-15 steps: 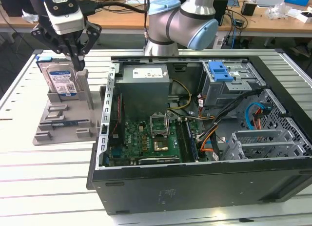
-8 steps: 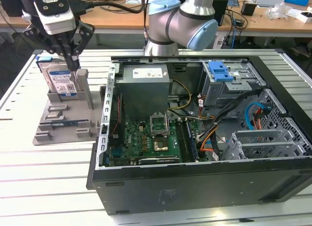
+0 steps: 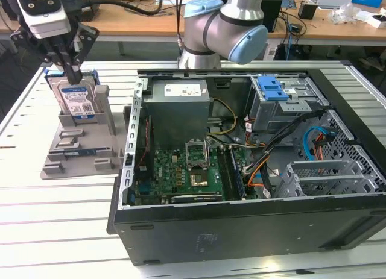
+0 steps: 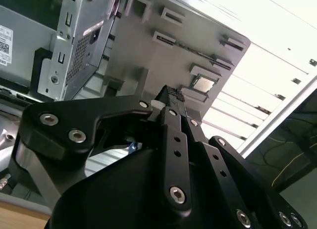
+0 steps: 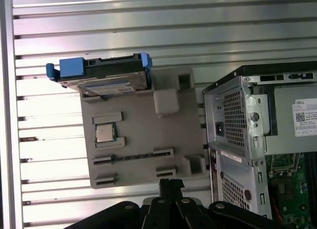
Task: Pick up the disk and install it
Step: 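Reach for the disk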
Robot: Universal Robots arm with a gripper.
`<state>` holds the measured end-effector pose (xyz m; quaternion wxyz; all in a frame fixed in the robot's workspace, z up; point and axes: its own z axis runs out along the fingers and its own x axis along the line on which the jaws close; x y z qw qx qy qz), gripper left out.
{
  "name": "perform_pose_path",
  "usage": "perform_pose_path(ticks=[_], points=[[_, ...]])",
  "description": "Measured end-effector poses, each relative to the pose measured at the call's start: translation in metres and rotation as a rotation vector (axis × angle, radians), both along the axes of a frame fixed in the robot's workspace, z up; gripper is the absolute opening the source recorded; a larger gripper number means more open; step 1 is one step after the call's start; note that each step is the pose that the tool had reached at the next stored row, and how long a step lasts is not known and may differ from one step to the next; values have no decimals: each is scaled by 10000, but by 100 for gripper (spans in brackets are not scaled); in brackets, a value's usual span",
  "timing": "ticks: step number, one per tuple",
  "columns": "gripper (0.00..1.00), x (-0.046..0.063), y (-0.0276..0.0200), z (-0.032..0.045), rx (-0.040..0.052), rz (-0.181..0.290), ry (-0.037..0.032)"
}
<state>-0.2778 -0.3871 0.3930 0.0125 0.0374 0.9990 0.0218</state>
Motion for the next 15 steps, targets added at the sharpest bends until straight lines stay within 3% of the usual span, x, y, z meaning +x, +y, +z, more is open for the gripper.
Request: perform_pose_path(ticks=[8, 15], points=[[11, -270, 59, -5, 0, -1, 0], [11, -397, 87, -13, 0, 0, 0]])
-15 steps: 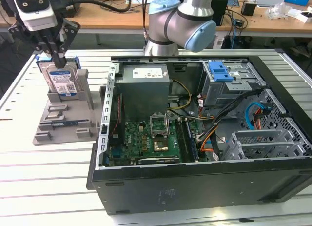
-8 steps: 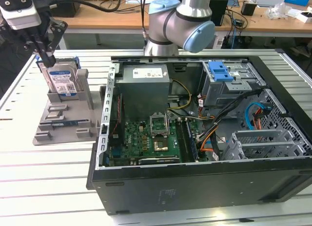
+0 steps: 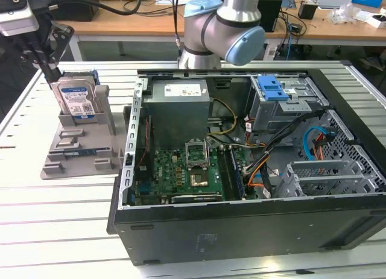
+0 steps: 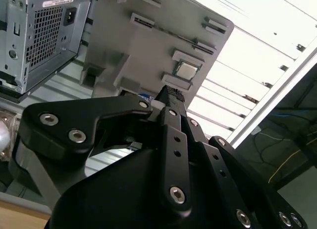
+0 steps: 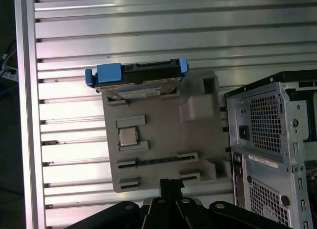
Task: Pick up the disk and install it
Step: 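Reach for the disk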
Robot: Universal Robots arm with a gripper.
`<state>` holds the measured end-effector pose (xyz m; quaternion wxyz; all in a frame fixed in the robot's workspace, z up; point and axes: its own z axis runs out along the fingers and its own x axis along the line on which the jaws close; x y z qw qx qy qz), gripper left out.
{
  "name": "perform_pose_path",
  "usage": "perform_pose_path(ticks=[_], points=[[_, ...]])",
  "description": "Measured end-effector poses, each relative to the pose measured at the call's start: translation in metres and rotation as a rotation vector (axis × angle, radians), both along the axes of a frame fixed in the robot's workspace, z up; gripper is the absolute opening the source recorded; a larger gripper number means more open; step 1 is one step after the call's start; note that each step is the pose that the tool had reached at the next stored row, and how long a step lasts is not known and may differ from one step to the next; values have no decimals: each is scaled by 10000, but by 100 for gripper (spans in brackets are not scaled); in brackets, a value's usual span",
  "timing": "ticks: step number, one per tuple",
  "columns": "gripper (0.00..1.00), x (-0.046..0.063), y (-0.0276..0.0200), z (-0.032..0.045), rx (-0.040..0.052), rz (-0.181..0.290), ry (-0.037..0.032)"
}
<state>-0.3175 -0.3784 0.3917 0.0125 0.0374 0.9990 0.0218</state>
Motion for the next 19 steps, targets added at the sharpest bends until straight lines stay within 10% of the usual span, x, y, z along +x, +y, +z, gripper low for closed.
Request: perform_pose_path(ticks=[5, 14, 19], points=[[11, -78, 67, -20, -12, -1, -1], [11, -189, 436, -75, -110, 0, -1], [11, -243, 506, -84, -114, 0, 0]])
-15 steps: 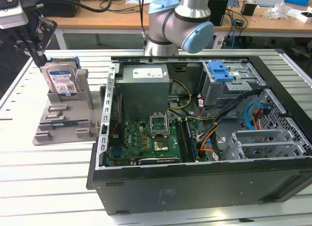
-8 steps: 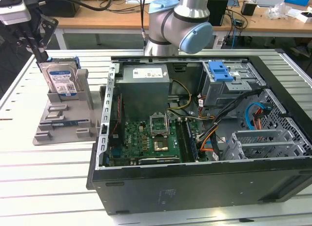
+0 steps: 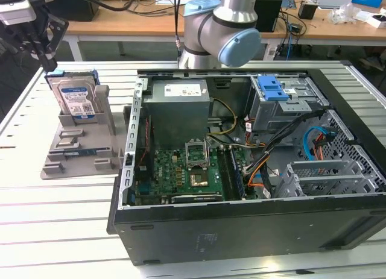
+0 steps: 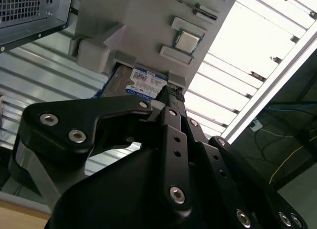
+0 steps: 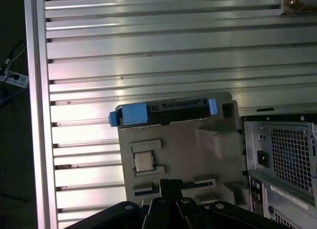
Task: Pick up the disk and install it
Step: 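Reach for the disk, then pick up the disk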
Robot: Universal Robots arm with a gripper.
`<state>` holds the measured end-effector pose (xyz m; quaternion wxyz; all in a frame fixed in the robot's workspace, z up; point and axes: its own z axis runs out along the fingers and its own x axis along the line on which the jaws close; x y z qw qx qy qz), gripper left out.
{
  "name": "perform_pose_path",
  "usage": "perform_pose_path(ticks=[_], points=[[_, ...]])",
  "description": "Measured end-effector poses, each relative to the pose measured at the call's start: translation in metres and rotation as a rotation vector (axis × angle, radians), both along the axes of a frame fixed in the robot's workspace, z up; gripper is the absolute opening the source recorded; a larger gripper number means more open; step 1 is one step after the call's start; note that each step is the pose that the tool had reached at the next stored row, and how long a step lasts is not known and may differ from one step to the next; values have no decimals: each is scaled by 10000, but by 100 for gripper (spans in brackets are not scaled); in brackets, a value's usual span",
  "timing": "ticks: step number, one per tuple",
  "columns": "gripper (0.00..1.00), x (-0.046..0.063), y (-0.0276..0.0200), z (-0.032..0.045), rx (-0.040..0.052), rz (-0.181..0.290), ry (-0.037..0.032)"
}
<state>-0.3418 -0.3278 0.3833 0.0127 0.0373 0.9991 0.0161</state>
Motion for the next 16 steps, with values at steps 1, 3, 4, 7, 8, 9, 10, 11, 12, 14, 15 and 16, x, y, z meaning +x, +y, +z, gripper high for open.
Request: perform_pose_path(ticks=[1, 3, 4, 7, 8, 9, 10, 11, 12, 14, 15, 16], points=[[11, -9, 12, 0, 0, 0, 1], [11, -13, 16, -1, 0, 1, 1], [11, -13, 16, -1, 0, 2, 0], [11, -14, 16, -1, 0, 0, 0], [11, -15, 16, -1, 0, 0, 0], [11, -15, 16, -1, 0, 0, 0], [11, -16, 16, -1, 0, 0, 0], [11, -16, 16, -1, 0, 0, 0], [11, -16, 17, -1, 1, 0, 0], [11, -17, 17, -1, 0, 25, 0], [11, -17, 17, -1, 0, 131, 0], [11, -18, 17, 0, -1, 666, 1]])
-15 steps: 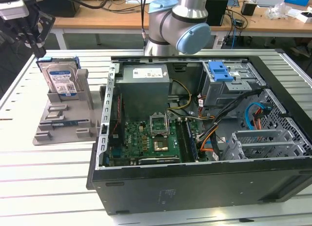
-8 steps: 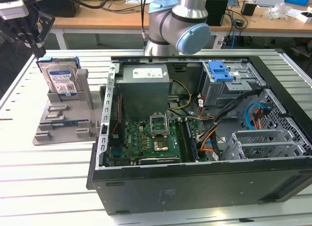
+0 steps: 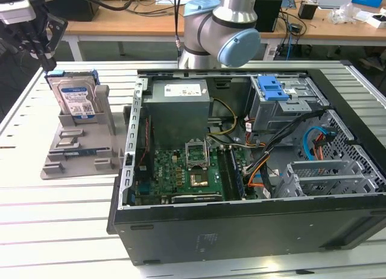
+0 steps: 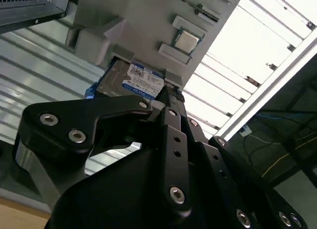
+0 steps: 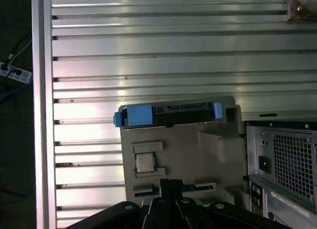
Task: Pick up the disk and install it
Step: 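Pick up the disk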
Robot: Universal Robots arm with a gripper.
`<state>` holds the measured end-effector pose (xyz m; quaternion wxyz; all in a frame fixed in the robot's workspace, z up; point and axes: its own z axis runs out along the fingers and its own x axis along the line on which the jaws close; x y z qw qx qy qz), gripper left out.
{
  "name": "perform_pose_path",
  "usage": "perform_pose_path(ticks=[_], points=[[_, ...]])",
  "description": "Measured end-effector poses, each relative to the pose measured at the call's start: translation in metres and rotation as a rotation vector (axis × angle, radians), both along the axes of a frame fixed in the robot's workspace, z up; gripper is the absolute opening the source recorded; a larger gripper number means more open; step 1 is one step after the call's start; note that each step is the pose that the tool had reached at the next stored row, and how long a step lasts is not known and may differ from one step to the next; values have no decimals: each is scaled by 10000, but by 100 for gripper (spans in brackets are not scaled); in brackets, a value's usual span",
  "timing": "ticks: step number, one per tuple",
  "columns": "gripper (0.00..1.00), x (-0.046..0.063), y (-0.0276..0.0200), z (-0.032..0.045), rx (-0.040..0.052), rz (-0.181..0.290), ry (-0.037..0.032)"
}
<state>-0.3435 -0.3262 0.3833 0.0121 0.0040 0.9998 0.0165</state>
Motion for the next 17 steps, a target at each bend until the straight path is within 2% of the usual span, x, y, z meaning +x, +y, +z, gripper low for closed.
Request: perform_pose_path(ticks=[1, 11, 14, 15, 17], points=[[11, 0, 0, -1, 1, 502, -2], [11, 1, 0, -1, 1, 2811, -1], [11, 1, 0, -1, 1, 3677, -1], [11, 1, 0, -1, 1, 4153, -1], [11, 1, 0, -1, 1, 4480, -1]])
